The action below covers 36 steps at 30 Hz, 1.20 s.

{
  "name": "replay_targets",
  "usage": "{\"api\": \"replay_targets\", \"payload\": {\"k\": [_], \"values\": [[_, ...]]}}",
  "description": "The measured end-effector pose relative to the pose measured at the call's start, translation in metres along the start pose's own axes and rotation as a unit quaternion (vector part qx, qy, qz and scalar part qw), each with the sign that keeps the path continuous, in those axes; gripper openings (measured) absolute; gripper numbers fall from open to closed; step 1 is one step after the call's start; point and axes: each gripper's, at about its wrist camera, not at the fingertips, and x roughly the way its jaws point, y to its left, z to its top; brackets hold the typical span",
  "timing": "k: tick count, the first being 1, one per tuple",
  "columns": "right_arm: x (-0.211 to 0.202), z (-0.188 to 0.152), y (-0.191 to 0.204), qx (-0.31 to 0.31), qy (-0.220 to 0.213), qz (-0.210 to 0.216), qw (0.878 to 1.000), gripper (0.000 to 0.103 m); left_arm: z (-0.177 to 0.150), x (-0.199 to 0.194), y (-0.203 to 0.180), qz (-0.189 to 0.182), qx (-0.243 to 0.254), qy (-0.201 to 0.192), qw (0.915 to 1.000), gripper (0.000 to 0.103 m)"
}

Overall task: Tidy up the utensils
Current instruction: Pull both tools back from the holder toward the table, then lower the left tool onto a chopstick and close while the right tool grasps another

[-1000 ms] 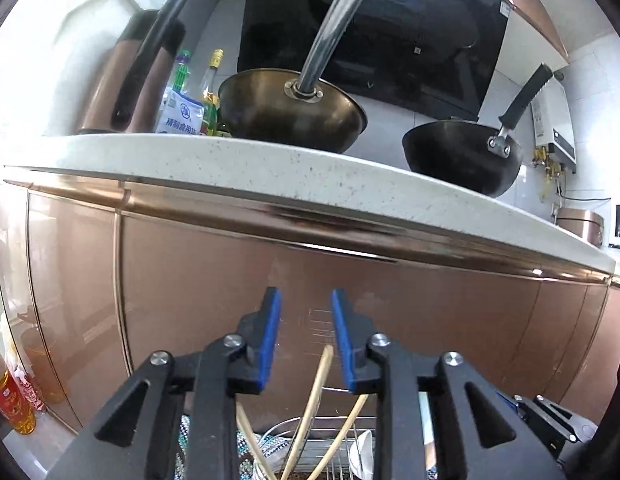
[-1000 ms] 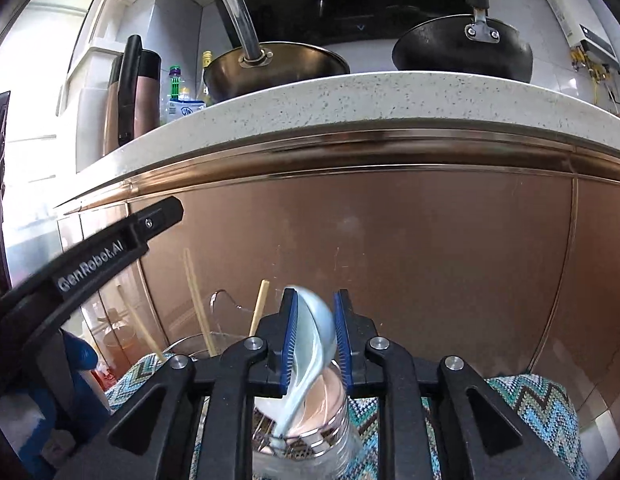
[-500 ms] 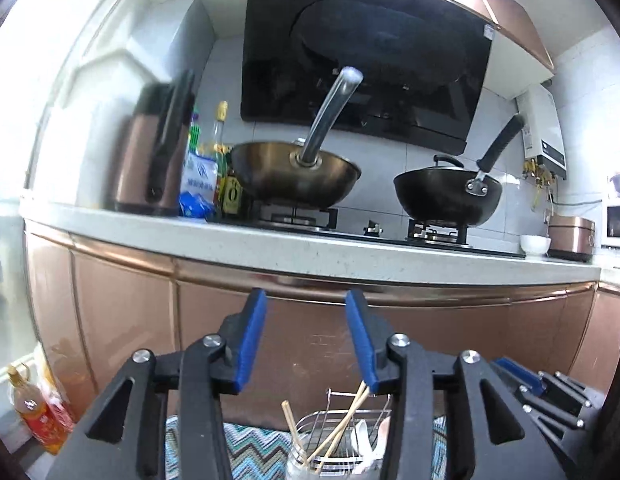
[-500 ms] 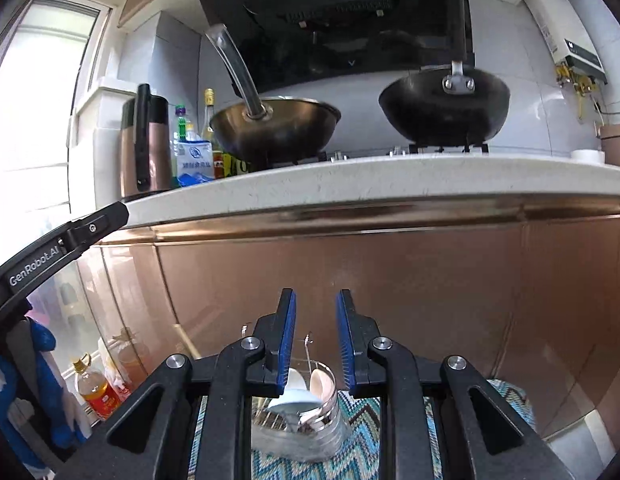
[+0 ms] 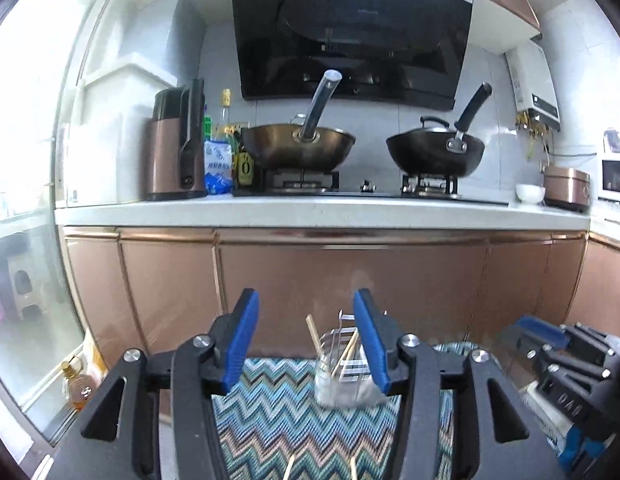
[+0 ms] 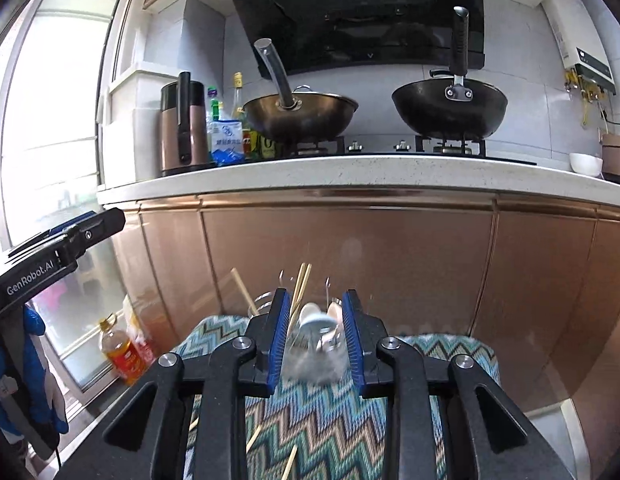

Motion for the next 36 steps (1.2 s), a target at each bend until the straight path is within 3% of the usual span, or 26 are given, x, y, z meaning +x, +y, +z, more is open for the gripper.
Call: {"api": "replay_targets", "payload": {"k": [16,36], "values": [[-0.03,-0.035,0.009,-0.033,0.067,0.013,0.997,0.027,-0.033,-0.022,0.037,0.035,0.005,0.053,0.998,0.052],[0.007,-0.059,0.027,-0.019,0.135,0.014,0.991,0.027,-0.068,-0.005,0.079,0.046,0.014,0.116,0.9922,0.054]]}}
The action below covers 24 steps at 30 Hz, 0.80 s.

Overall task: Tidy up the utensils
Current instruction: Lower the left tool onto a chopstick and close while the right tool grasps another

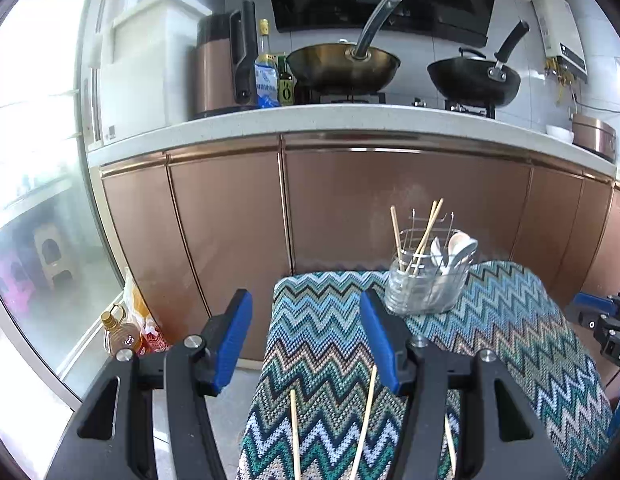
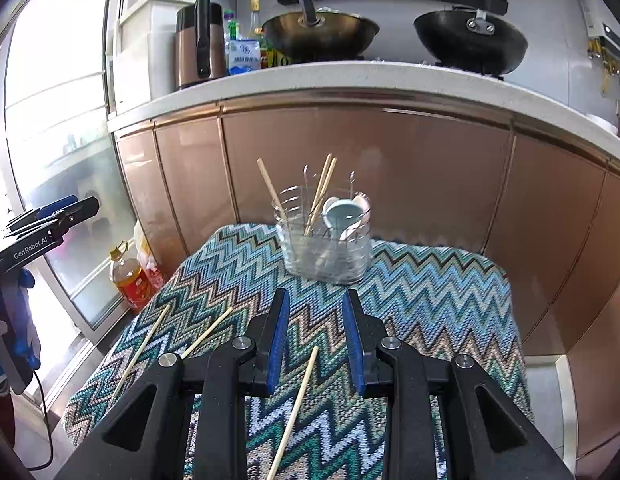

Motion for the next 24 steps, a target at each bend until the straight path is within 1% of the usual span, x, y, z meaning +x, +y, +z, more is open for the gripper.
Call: {"api": "replay_targets", "payload": {"k": [5,10,14,19,21,23,24], "values": [[0.013,-0.004,0.006,-0.011,0.02,0.012,1.0,0.027,-0.008,0.012,-0.003,-0.001,0.007,0.024,0.9997,0.054],[0.023,-0.01,0.004,-0.011,0.037,0.017,0.999,0.027,-0.015,0.027,-0.013,-0.012,0.016,0.051,0.9985,0.054],[0.036,-0.019,-0.001,-0.01,0.059,0.019,0.998,0.027,-0.021,0.04,-0.022,-0.017,0.022,0.067,0.9973,0.054],[0.052,-0.03,-0.008,-0.006,0.091,0.028,0.995,0.027,-0.03,0.062,-0.032,-0.035,0.027,0.103,0.9937,0.054],[0.062,-0.033,-0.013,0.003,0.11,0.037,0.993,0.027,-0.036,0.076,-0.034,-0.057,0.02,0.136,0.9889,0.054],[0.072,-0.036,-0.017,0.013,0.132,0.049,0.99,0.027,-0.044,0.094,-0.035,-0.088,0.015,0.184,0.9789,0.054],[0.077,-0.037,-0.019,0.016,0.141,0.053,0.988,0.027,-0.049,0.102,-0.037,-0.104,0.016,0.209,0.9723,0.054]]}}
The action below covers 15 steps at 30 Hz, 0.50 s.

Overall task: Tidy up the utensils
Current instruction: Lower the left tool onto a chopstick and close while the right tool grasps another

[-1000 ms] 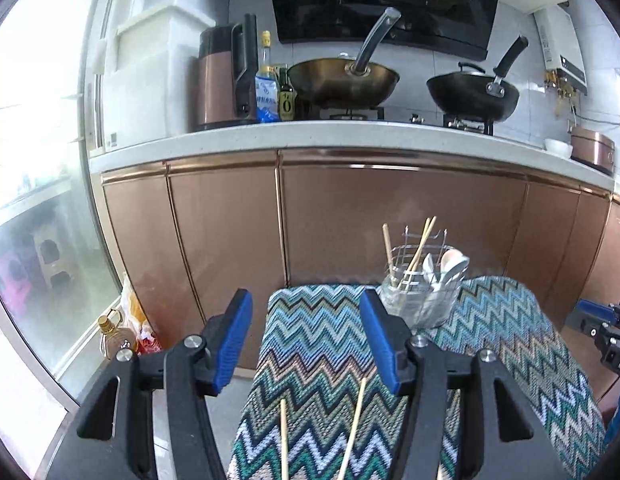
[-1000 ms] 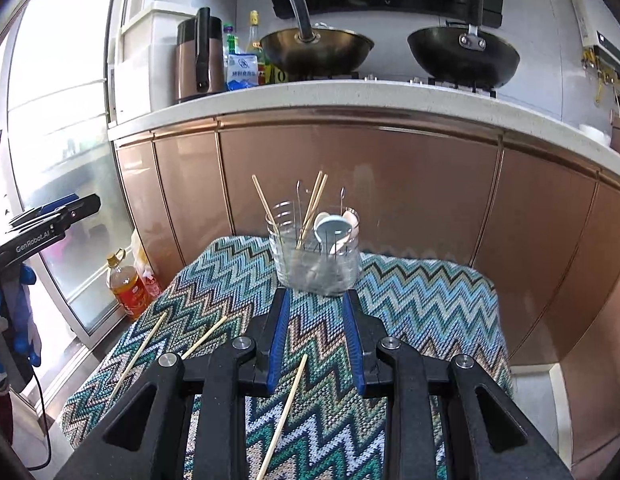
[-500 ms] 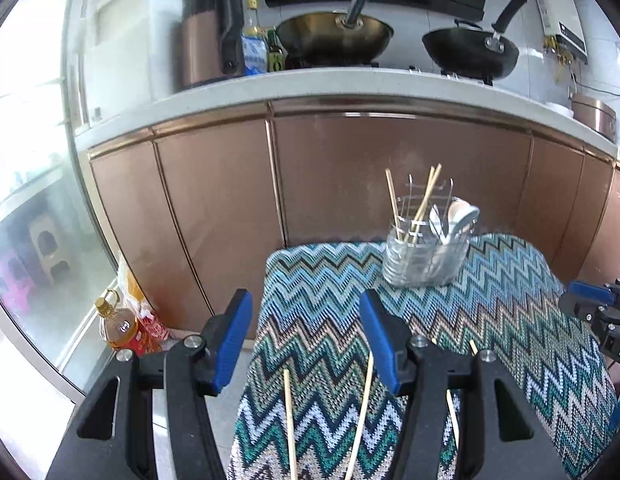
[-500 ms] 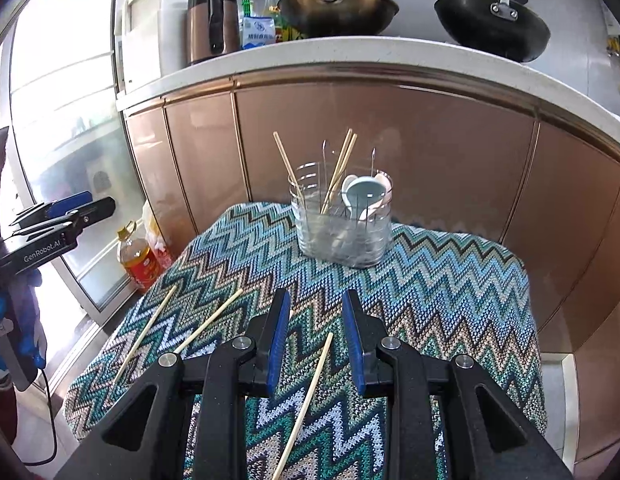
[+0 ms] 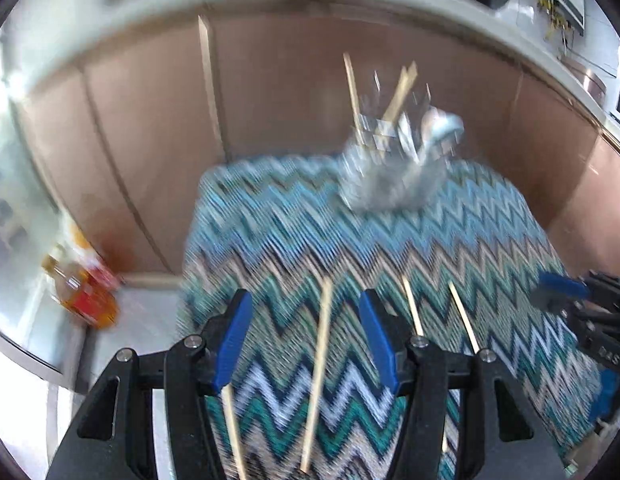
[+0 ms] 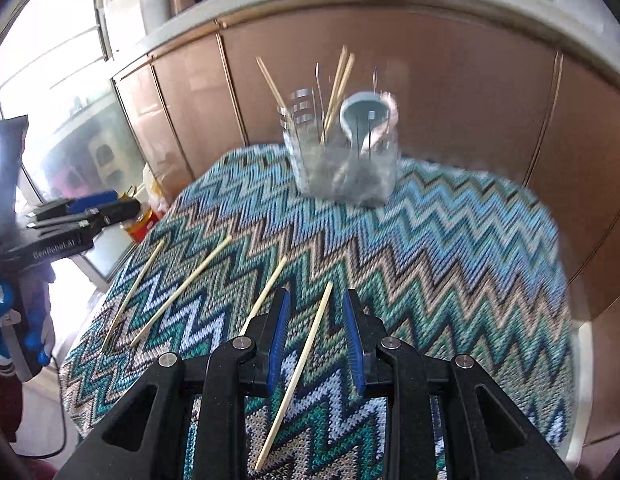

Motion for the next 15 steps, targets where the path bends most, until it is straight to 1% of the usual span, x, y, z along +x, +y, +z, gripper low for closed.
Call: {"api": "replay_targets", "payload": {"k": [1,3,6,11,15], "values": [[0.007,0.0,-0.002,0.002,0.014,0.005,1.0,0.027,-0.001,0.013,0.0,-0.019,0.004,0.032,0.9993,0.054],[0.023,0.001,-0.006,0.005,0.045,0.017,0.999,0.026,-0.003,0.03,-0.001,-0.038,0.006,0.064,0.9972,0.054],[0.043,0.003,-0.01,0.008,0.077,0.025,0.997,0.023,-0.003,0.058,0.002,-0.059,-0.005,0.112,0.992,0.053],[0.075,0.007,-0.011,0.006,0.128,0.036,0.991,0.021,0.005,0.082,0.002,-0.076,-0.003,0.16,0.9842,0.053],[0.095,0.01,-0.013,0.005,0.159,0.035,0.987,0.02,0.013,0.101,-0.001,-0.086,0.002,0.192,0.9776,0.045]]}}
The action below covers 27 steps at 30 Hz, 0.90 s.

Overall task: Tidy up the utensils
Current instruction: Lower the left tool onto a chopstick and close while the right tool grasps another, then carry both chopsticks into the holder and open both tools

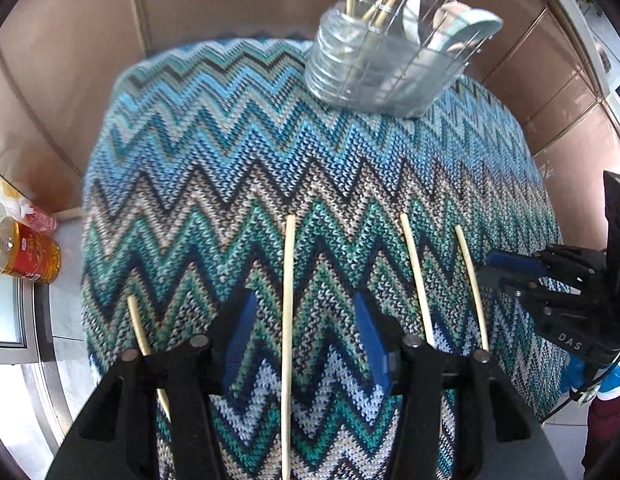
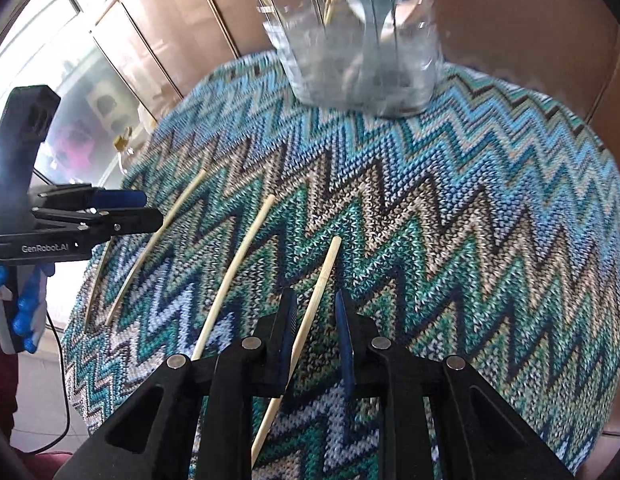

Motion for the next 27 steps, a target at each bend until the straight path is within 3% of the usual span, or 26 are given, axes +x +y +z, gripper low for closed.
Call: {"api": "replay_targets", "payload": {"k": [11,14,22,27], "values": [[0.03,0.024,-0.001,-0.009,0.056,-0.011,0.998,0.018,0.02,0.035,0.009,0.002,-0.01,0.053,0.9985,0.03],[0.034,0.028,-0.002,-0.003,0.068,-0.007,0.998,0.017,0.02,0.037,0.01,0.003,-0.007,0.054,0.9985,0.027],[0.04,0.036,-0.006,0.0,0.067,-0.012,0.998,0.01,0.024,0.042,0.009,0.016,-0.012,0.04,0.999,0.007],[0.034,0.03,-0.002,-0.002,0.049,-0.019,0.999,0.005,0.014,0.033,0.016,0.014,-0.021,0.023,0.9994,0.004]]}}
